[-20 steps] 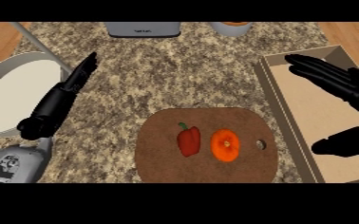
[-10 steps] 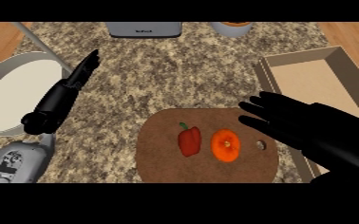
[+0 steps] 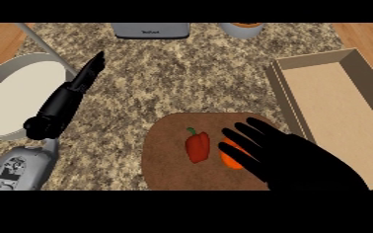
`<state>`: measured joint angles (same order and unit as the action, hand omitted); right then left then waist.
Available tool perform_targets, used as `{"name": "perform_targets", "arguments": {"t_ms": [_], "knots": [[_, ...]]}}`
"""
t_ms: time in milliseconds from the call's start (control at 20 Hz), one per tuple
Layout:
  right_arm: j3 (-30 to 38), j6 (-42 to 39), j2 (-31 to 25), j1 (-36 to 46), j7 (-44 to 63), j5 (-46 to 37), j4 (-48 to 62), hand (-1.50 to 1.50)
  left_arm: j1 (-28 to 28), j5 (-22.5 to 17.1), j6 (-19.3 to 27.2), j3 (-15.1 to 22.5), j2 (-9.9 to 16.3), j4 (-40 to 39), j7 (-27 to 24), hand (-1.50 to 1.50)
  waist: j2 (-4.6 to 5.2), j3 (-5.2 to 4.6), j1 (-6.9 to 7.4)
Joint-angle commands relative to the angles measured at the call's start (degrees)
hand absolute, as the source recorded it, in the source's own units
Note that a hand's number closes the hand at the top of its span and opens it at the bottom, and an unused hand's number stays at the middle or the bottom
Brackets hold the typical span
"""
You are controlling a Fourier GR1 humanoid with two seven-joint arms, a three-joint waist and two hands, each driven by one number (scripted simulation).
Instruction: Pick the squash from the cutting board and place it in the cardboard box
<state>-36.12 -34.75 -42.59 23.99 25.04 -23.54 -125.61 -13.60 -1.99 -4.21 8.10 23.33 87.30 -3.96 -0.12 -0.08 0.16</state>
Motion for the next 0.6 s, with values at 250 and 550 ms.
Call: {"name": "perform_targets", "arguments": {"t_ms": [250,550], "knots": [[-7.40,-2.11,10.14,-3.84,3.16,-13.73,5.22,-1.50,2.65,0.55,-3.31,-3.48,-0.29,1.03,-2.82,0.00,0.09,0.08,0.13],[-4.26,-3.04,12.82,-5.62,1.29,-19.09,5.72,-1.50,3.55,1.91,-4.60,-4.24,-1.55,4.32,2.08,0.00,0.06,0.09,-0.01]]}}
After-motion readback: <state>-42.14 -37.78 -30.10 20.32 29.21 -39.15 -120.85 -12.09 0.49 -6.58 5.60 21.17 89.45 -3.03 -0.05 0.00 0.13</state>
